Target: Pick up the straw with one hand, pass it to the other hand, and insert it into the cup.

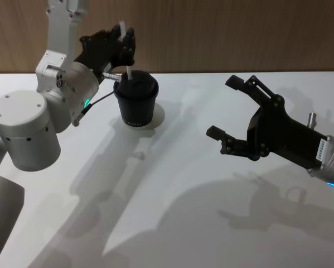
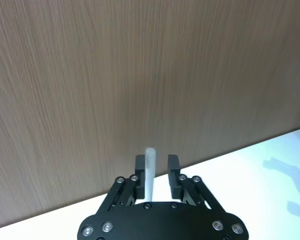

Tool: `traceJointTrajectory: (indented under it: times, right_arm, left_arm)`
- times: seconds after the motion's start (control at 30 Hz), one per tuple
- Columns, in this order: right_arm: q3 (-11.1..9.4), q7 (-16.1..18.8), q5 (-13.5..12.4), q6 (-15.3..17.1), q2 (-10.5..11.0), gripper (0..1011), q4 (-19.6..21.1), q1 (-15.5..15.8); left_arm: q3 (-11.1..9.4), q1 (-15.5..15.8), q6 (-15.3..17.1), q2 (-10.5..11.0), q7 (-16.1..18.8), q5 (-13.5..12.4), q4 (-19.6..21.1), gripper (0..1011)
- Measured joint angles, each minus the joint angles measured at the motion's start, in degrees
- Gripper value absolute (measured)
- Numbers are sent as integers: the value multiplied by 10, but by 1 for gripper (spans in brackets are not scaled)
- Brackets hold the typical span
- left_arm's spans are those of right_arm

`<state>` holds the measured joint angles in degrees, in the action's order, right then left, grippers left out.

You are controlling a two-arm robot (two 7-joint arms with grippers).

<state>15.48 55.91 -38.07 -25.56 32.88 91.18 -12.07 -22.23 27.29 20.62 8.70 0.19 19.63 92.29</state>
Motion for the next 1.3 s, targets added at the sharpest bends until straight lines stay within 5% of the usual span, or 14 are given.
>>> traceJointTrajectory:
  times: [0.7,0.87,1.3]
  right_arm:
    - [0,-1,-1,0,0,1001,0,-1]
    - [0,-9,-7,8,-2,1001,3,-2]
    - [4,-72,-31,82,-14,1001,25,-11]
  left_arm:
    - [2,-1,-4,-3,-8,2,-5,923]
    - [3,-4,-12,1,-24,7,-2,1003]
    - [9,-16,-47,23,-100,37,6,1003]
